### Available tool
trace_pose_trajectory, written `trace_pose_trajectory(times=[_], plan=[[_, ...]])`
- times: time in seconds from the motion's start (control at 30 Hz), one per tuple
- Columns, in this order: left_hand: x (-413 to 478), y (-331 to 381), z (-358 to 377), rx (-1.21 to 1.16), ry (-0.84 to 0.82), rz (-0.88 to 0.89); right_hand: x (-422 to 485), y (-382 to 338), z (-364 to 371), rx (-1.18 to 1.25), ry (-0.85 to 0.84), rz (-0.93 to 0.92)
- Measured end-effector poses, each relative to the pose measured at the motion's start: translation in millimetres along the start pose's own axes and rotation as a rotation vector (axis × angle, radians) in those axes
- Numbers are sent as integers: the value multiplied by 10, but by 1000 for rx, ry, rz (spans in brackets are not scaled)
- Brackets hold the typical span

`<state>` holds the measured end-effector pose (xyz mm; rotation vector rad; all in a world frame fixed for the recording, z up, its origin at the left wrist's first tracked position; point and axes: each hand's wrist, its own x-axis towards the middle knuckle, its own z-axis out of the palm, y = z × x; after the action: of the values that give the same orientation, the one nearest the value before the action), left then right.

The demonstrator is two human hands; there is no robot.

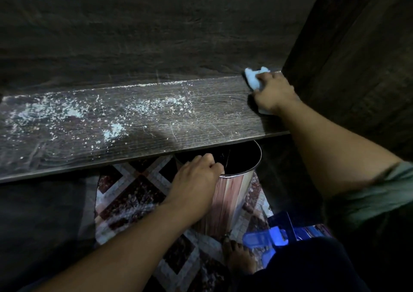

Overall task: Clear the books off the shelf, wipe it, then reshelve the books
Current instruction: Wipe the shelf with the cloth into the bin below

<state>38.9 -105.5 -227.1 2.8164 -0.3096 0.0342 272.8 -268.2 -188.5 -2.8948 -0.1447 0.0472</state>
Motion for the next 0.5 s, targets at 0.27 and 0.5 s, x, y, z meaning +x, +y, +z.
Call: trace_pose_trajectory(times=[0.27,0.5], plan=[[16,49,-38,1,-28,2,-259,-56,27,273,377,2],[-7,-7,-54,-39,-21,-15,128,181,47,-39,-14,-2]])
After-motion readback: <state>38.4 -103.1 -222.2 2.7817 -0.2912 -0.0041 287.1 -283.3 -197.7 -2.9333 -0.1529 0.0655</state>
